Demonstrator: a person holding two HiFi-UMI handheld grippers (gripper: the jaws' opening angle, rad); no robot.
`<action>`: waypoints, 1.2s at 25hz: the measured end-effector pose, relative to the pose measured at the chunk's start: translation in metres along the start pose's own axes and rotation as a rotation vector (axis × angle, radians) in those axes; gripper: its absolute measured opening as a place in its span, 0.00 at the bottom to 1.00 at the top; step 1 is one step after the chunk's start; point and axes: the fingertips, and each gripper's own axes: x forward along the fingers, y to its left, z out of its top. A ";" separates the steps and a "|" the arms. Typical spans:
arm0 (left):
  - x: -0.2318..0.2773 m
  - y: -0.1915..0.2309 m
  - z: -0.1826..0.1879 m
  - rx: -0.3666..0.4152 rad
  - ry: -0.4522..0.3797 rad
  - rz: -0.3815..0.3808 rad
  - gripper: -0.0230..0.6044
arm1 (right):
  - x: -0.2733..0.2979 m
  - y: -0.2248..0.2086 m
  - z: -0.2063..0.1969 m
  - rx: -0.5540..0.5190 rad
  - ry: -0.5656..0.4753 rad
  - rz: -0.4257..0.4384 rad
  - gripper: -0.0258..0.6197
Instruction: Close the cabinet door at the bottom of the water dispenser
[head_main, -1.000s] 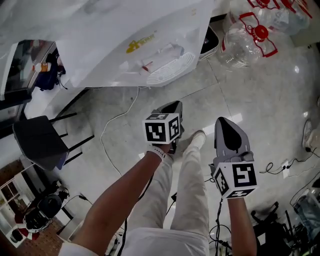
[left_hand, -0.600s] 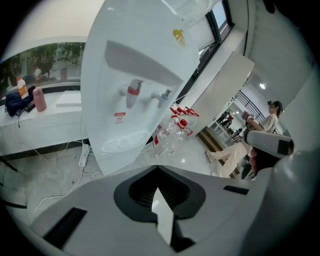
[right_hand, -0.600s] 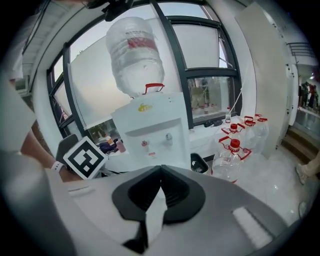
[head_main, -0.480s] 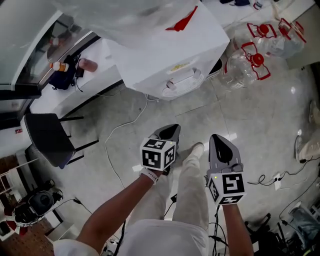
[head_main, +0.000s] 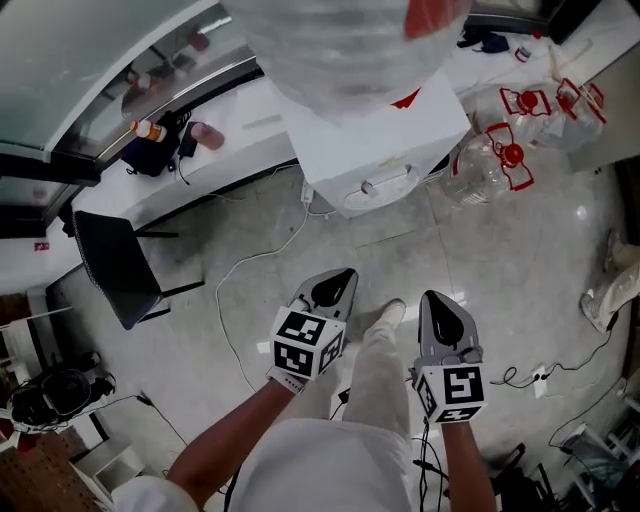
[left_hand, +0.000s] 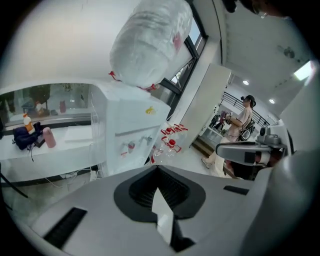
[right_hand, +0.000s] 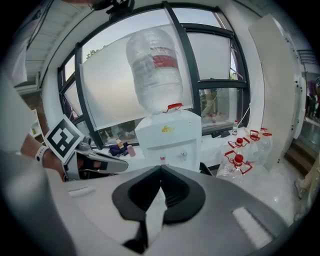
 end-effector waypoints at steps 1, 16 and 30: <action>-0.008 -0.001 0.005 0.007 -0.013 0.002 0.05 | -0.004 0.004 0.005 -0.002 -0.004 0.001 0.04; -0.130 -0.009 0.080 -0.040 -0.221 0.002 0.05 | -0.053 0.039 0.095 -0.047 -0.118 0.017 0.04; -0.209 -0.051 0.128 0.057 -0.383 -0.002 0.05 | -0.110 0.057 0.151 -0.145 -0.211 0.052 0.04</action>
